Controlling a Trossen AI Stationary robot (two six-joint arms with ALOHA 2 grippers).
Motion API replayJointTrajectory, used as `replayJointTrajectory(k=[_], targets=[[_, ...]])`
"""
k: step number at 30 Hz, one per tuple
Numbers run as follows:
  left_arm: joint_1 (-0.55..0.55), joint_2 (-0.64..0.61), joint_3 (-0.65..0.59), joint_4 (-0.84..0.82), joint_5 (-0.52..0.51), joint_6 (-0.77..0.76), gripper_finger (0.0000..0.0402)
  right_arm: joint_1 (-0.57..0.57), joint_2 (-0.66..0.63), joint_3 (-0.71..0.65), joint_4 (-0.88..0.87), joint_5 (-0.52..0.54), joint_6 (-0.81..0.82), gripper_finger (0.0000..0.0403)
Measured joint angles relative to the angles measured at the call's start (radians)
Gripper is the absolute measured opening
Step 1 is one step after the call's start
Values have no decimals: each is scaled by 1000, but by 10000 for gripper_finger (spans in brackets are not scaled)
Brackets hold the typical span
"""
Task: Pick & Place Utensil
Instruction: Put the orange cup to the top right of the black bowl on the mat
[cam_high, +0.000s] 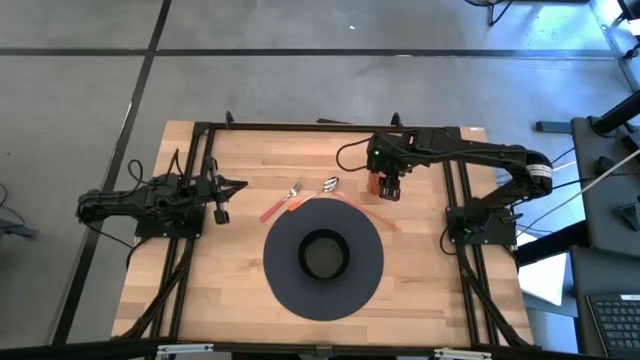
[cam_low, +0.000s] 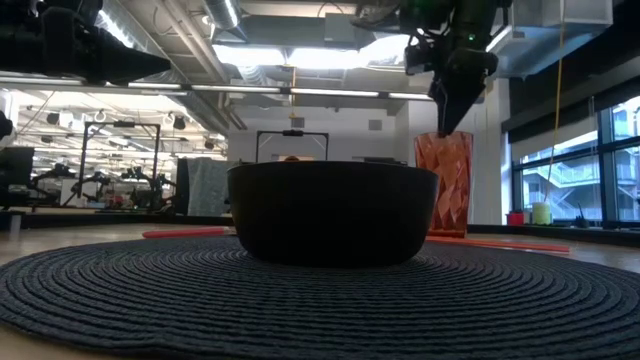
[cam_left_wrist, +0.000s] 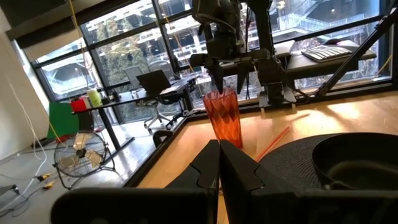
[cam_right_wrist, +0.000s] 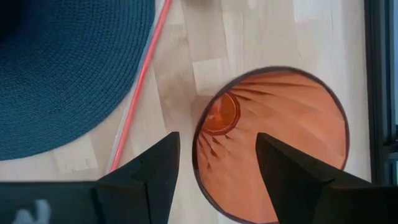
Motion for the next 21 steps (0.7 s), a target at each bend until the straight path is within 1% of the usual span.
replayJointTrajectory(k=[5, 18, 21], targets=[[0, 0, 0, 0, 0, -4, 4, 0, 24, 0, -38, 0, 12, 210], [0, 0, 0, -1, 0, -7, 4, 0, 45, -1, 4, 0, 3, 210], [0, 0, 0, -1, 0, -6, 4, 0, 45, -20, 2, 0, -1, 210]])
